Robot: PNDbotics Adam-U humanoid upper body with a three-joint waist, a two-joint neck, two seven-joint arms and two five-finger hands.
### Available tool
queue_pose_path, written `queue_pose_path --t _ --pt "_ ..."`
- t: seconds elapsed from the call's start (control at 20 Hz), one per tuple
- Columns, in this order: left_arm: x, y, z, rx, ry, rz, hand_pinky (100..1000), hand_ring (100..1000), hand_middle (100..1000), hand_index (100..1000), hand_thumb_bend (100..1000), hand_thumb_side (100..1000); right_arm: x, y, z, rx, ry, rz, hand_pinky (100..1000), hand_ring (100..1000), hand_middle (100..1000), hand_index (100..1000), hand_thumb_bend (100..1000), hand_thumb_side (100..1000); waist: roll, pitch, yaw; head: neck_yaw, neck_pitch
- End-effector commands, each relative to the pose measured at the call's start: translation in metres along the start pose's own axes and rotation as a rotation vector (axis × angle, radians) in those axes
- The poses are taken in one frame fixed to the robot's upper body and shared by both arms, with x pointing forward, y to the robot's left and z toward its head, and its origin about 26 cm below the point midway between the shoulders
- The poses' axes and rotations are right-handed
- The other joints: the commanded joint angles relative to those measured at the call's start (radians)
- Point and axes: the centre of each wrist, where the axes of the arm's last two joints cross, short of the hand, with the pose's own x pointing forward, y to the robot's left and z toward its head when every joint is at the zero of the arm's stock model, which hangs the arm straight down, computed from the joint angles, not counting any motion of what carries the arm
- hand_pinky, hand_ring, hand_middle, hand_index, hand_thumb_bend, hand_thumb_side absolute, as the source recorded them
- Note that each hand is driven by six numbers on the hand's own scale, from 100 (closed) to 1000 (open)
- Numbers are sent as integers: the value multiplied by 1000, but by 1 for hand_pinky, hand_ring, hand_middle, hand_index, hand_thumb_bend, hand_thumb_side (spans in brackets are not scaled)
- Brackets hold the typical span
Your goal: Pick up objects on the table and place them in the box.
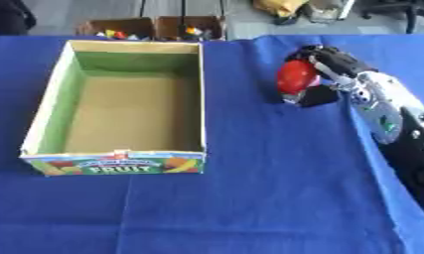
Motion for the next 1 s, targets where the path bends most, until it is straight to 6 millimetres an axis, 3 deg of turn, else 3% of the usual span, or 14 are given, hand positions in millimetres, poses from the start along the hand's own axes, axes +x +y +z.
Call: queue_pose_path --t 0.05,0.2,0.25,0.45,0.8,1.0 --pt "7 4 -5 -9 -15 -26 660 737 750 929 100 930 -5 -15 3 -14 7 9 596 908 797 873 474 534 3 -23 0 -1 6" --pt "7 4 -5 -4 -16 -26 665 738 750 929 100 929 -6 -12 3 17 6 -18 614 928 812 898 529 397 4 -23 0 -1 9" --pt "7 4 -5 -3 -15 -26 667 737 749 928 100 929 -6 -11 3 32 6 -26 625 937 823 914 548 312 5 -23 0 -1 9" --pt "7 4 -4 1 -16 -26 674 735 747 926 100 930 -7 -11 3 78 1 -50 644 946 836 925 528 213 6 -23 -2 -4 10" --pt "7 4 -4 5 -13 -26 678 733 746 924 100 928 -4 -12 3 65 -15 -125 653 958 819 888 412 267 9 -21 -3 -7 13" --pt "7 4 -3 6 -9 -27 680 733 746 923 100 928 -2 -12 2 64 -30 -170 649 962 801 852 361 236 10 -22 -5 -7 16"
